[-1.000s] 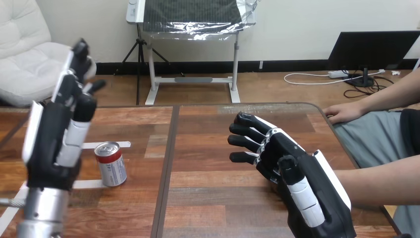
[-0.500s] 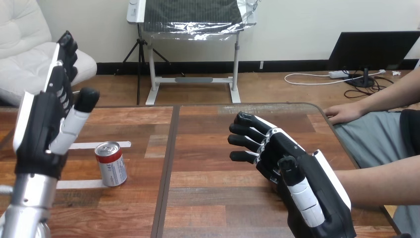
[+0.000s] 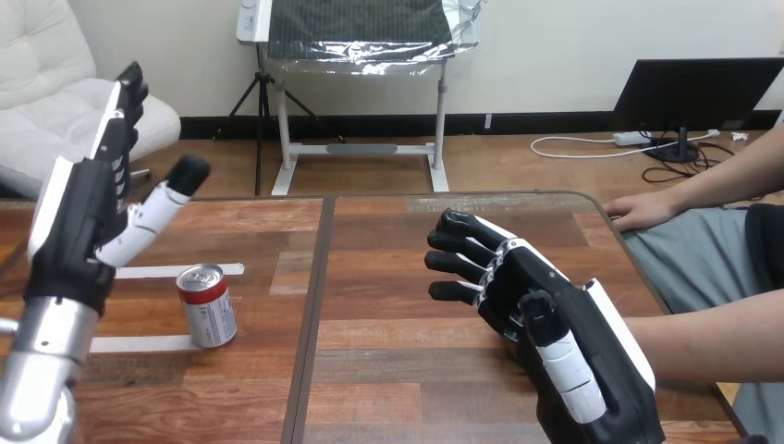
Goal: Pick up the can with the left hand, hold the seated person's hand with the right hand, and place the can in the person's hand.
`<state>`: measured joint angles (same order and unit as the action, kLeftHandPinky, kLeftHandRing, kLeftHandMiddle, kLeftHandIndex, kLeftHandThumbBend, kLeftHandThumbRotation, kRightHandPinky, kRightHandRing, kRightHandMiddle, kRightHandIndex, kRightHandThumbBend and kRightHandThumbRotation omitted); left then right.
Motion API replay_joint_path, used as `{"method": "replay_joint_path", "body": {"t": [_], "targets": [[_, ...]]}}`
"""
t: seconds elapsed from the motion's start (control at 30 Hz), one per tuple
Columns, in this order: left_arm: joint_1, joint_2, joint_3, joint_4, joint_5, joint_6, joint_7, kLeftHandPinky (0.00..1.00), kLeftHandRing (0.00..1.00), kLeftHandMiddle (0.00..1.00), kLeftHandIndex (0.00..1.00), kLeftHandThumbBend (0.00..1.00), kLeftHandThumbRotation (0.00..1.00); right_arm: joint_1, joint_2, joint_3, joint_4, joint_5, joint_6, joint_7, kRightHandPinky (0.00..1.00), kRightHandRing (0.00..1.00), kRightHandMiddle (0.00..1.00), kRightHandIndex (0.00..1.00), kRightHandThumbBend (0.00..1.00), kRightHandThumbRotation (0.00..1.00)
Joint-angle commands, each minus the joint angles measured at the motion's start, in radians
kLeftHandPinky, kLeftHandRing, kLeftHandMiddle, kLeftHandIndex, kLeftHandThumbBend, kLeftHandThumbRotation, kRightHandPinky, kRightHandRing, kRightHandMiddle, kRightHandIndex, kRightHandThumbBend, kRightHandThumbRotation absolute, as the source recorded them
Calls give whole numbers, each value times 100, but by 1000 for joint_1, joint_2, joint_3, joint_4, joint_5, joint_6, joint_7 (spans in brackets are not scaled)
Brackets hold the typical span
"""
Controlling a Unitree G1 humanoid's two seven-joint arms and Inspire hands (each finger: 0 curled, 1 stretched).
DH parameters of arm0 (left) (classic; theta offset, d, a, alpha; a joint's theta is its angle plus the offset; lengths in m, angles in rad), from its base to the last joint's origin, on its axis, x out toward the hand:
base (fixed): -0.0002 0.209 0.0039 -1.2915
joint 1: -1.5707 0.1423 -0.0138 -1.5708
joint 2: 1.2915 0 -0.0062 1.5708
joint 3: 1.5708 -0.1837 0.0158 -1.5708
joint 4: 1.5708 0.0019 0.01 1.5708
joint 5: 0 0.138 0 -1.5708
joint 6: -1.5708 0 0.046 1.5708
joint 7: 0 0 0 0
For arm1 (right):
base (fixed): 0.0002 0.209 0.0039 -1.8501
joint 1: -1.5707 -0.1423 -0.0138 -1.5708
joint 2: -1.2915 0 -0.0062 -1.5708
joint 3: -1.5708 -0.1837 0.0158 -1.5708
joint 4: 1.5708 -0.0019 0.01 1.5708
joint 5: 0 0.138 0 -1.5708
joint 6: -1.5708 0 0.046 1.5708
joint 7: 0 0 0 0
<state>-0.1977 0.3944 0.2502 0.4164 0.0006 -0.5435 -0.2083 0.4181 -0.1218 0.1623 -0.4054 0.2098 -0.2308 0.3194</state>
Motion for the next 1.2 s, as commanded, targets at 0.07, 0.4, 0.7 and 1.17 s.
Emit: {"method": "replay_joint_path", "body": {"t": [0.07, 0.4, 0.7, 1.17], "targets": [[-117, 51, -24, 114, 42, 10, 11, 99, 100, 100, 100, 74, 64, -67, 6, -4, -30, 17, -7, 4, 75, 82, 83, 82, 96, 83], [-193, 94, -68, 284, 129, -32, 29, 92, 99, 100, 100, 68, 64, -72, 1, -4, -36, 9, 4, 1, 75, 82, 83, 82, 96, 83], [-252, 125, -113, 388, 195, 11, 45, 89, 97, 100, 99, 69, 64, -79, 0, -5, -36, 14, 4, 6, 75, 82, 83, 82, 94, 83], [-320, 144, -153, 503, 224, 44, 52, 89, 98, 100, 100, 72, 59, -87, 4, -9, -30, 20, 7, 8, 75, 82, 83, 82, 94, 83]]}}
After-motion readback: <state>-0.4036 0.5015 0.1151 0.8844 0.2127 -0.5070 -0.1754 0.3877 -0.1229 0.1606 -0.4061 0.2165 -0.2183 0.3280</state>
